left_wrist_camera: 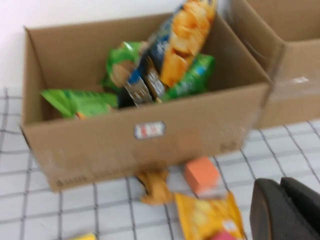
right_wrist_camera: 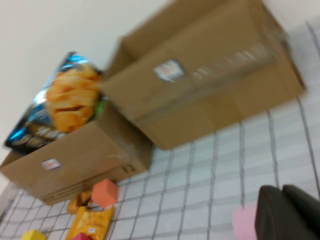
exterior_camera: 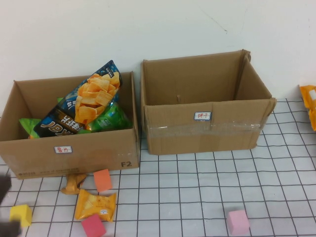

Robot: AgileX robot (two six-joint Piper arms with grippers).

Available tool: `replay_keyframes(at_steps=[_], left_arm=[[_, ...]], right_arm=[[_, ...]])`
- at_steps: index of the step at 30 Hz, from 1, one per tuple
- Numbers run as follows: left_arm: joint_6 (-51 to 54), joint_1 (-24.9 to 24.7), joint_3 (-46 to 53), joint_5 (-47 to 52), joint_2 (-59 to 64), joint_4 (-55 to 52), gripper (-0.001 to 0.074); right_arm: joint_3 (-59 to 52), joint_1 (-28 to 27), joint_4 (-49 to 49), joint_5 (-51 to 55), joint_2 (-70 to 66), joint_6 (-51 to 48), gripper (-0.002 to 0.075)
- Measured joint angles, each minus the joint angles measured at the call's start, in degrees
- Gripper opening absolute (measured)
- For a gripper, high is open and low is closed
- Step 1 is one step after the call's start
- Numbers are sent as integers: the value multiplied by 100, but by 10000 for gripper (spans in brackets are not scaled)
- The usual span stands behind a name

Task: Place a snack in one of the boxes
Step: Pick up the biscuit

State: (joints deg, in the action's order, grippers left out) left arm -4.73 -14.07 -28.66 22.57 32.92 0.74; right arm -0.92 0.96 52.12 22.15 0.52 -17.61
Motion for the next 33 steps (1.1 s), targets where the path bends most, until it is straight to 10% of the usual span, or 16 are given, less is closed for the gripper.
replay_keyframes(at_steps=[16, 33], left_arm=[[2654, 0, 1029, 841, -3023, 3015, -1], [2581, 0, 1037, 1008, -3232, 3082, -1]], right_arm=[[3313, 0, 119, 2606, -3097, -4566, -1], [6829, 1131, -978, 4218, -5999, -4812, -1]])
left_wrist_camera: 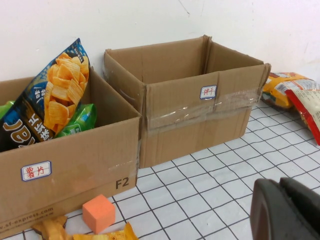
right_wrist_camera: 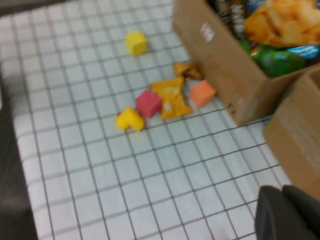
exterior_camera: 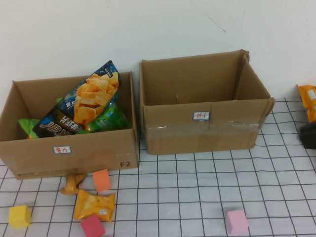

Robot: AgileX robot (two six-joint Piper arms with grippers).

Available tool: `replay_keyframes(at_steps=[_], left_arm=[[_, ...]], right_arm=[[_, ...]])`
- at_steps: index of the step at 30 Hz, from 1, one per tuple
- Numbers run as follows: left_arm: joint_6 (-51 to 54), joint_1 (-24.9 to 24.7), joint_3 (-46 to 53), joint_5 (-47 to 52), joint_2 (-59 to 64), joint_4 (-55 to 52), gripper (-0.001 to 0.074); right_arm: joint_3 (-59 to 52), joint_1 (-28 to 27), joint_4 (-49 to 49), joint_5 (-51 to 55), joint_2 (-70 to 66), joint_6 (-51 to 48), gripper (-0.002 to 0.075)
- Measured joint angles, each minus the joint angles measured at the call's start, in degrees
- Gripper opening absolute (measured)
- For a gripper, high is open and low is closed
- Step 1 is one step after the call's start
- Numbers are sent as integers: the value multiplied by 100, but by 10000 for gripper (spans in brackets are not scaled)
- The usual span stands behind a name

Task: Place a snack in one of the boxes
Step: Pick up the biscuit

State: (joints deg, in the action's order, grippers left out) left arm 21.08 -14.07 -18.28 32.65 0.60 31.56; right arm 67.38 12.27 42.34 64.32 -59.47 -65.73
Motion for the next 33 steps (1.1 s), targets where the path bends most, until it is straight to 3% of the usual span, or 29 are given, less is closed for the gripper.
replay_keyframes(at_steps=[11, 15, 28, 33], left_arm=[[0, 0, 0, 0, 0, 9, -1], [47, 0, 0, 0, 0, 9, -1], [52, 0, 0, 0, 0, 54, -1], [60, 0, 0, 0, 0, 111, -1]], right_arm=[[1142, 2859, -3081, -109, -2056, 1805, -1], [1502, 3585, -3729, -295, -2926, 2316, -1], [3964, 4511, -3888, -376, -5726, 2515, 4], [4685, 4646, -3839, -403, -6540, 2525, 77]])
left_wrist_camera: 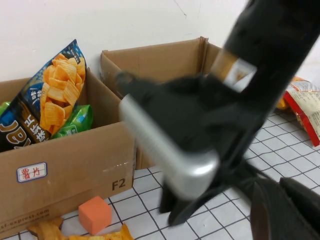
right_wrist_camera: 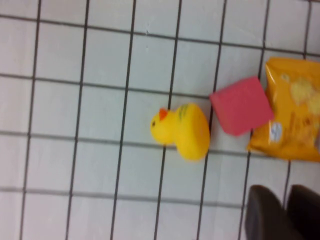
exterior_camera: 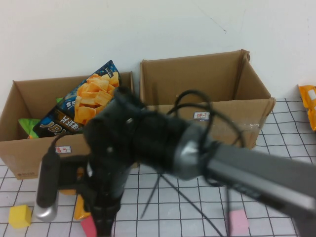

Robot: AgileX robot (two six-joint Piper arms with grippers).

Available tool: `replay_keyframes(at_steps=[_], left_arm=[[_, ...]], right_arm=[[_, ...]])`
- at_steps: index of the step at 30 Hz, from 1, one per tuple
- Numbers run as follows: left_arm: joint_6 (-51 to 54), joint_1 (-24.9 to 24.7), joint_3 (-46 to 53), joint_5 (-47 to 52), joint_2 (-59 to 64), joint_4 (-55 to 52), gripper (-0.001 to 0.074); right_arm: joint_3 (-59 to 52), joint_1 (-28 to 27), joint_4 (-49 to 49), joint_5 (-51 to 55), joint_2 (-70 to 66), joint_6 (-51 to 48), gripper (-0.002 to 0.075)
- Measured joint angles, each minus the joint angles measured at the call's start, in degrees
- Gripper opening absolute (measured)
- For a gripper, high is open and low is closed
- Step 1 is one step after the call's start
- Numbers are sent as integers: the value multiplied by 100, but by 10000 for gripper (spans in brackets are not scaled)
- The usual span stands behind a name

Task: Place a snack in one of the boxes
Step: Pick up the biscuit

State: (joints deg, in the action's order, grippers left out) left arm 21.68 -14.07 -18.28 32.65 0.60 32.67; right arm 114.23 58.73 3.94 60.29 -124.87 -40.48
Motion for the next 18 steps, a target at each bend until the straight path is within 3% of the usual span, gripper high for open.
replay_keyframes(at_steps=[6, 9, 18], left_arm=[[0, 0, 0, 0, 0, 13, -1], [0, 0, 0, 0, 0, 13, -1], [0, 0, 0, 0, 0, 26, -1]], right_arm=[[264, 3, -3, -443, -595, 301, 375], [277, 3, -185, -848, -799, 513, 481], [288, 3, -1138, -1833, -1147, 1169, 526]])
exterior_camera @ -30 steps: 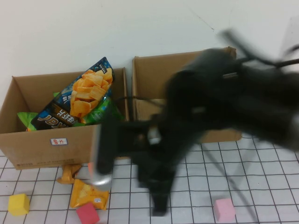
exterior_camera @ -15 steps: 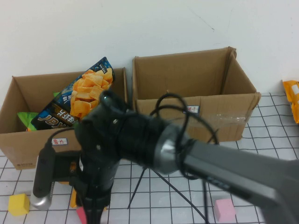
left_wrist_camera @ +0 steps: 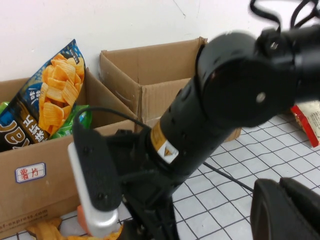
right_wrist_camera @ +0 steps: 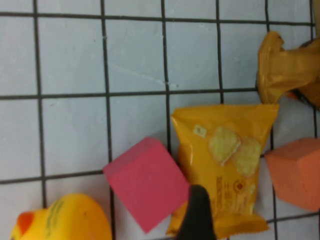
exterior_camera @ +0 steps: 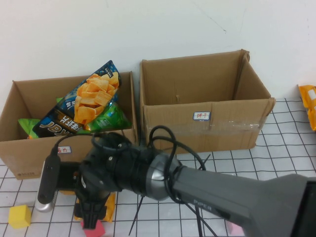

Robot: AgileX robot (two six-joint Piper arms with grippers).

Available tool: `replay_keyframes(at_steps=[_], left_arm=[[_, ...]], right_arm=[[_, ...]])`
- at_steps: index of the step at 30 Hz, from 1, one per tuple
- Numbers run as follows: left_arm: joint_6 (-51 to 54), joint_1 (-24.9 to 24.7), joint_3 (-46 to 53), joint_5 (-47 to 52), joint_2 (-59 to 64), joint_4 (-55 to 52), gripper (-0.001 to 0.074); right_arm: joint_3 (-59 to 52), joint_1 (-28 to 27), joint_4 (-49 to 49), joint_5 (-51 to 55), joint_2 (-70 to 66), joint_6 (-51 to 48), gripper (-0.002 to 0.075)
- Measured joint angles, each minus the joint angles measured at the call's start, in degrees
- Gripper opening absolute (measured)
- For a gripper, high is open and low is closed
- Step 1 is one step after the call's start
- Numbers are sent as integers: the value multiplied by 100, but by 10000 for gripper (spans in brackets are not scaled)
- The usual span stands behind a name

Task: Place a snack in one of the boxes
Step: Pick up the biscuit

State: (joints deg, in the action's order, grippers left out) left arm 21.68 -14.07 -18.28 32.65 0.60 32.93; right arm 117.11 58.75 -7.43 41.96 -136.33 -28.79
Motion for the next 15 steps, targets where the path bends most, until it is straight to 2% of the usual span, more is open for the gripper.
replay_keyframes(at_steps=[15], left_arm=[[0, 0, 0, 0, 0, 2, -1]], right_arm=[[0, 0, -559, -326, -480, 573, 527]])
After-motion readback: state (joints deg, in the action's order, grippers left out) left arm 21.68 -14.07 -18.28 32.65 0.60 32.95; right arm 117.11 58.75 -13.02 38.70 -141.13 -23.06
